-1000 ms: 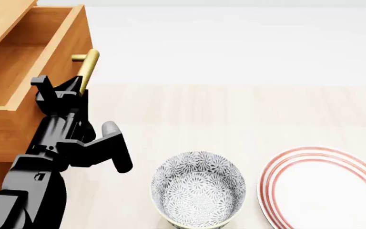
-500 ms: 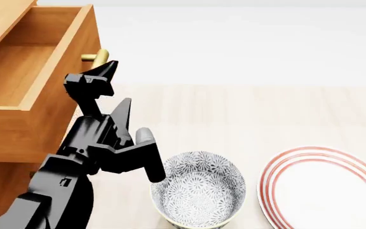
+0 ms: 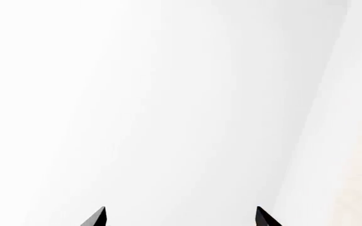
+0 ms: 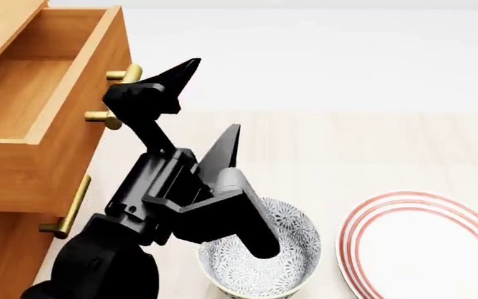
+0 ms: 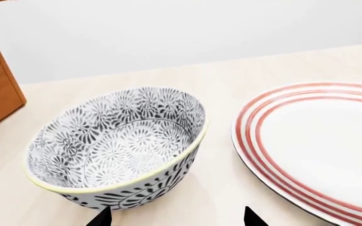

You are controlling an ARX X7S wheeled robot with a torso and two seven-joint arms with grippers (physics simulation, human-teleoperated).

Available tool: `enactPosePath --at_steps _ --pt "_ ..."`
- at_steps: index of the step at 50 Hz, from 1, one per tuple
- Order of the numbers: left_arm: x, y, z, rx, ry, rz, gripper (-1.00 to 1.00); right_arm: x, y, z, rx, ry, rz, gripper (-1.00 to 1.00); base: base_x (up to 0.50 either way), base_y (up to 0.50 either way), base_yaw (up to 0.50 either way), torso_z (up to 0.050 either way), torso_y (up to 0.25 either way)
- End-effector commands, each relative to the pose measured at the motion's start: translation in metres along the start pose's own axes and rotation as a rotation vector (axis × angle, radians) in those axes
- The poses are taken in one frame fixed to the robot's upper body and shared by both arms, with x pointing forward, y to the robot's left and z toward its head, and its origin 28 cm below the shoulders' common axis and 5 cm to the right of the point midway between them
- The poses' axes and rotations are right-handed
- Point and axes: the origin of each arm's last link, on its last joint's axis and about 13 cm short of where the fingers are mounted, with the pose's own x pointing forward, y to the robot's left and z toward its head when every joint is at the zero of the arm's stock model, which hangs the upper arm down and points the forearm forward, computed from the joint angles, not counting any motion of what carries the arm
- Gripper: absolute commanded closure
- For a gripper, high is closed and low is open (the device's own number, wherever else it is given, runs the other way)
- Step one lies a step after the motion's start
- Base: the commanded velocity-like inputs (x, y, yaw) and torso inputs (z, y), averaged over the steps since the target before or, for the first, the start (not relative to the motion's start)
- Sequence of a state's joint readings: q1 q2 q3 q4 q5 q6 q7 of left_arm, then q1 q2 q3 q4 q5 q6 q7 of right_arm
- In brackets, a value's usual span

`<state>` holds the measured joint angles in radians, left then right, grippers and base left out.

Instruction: Open the top drawer of the cabinet.

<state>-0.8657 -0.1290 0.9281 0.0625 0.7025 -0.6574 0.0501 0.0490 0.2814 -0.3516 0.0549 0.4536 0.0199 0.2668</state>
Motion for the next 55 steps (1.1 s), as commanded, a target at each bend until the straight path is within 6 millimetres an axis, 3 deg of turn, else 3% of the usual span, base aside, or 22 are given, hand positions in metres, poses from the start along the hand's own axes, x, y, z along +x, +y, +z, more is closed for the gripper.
enactPosePath --at_steps 1,5,19,23,31,37,48,55 --pt "-0.007 0.034 0.021 -0.241 0.013 0.117 -1.00 0.001 0.001 0.000 0.004 -0.007 0.005 -1.00 0.00 0.00 0.00 0.000 0.000" --pt "-0.009 0.053 0.021 -0.399 0.081 0.175 -1.00 0.002 0.001 -0.001 0.003 -0.004 0.006 -1.00 0.00 0.00 0.00 0.000 0.000" --pt "-0.018 0.075 0.016 -0.604 0.180 0.251 -1.00 0.001 0.002 0.000 0.001 -0.002 0.007 -1.00 0.00 0.00 0.00 0.000 0.000" --pt "-0.020 0.079 0.019 -0.667 0.186 0.198 -1.00 0.001 0.001 0.000 0.000 -0.003 0.006 -1.00 0.00 0.00 0.00 0.000 0.000" --pt "-0.007 0.086 0.013 -0.757 0.247 0.111 -1.00 0.002 0.001 0.001 -0.001 -0.007 0.000 -1.00 0.00 0.00 0.00 0.000 0.000" --pt "0.006 0.099 0.005 -0.749 0.268 0.141 -1.00 0.003 0.001 0.002 -0.001 -0.009 -0.005 -1.00 0.00 0.00 0.00 0.000 0.000" --pt "0.017 0.103 -0.002 -0.868 0.341 0.084 -1.00 0.002 0.000 0.002 -0.004 -0.015 -0.006 -1.00 0.00 0.00 0.00 0.000 0.000" --pt "0.024 0.108 -0.011 -0.869 0.378 0.134 -1.00 0.002 0.000 0.001 -0.005 -0.012 -0.004 -1.00 0.00 0.00 0.00 0.000 0.000"
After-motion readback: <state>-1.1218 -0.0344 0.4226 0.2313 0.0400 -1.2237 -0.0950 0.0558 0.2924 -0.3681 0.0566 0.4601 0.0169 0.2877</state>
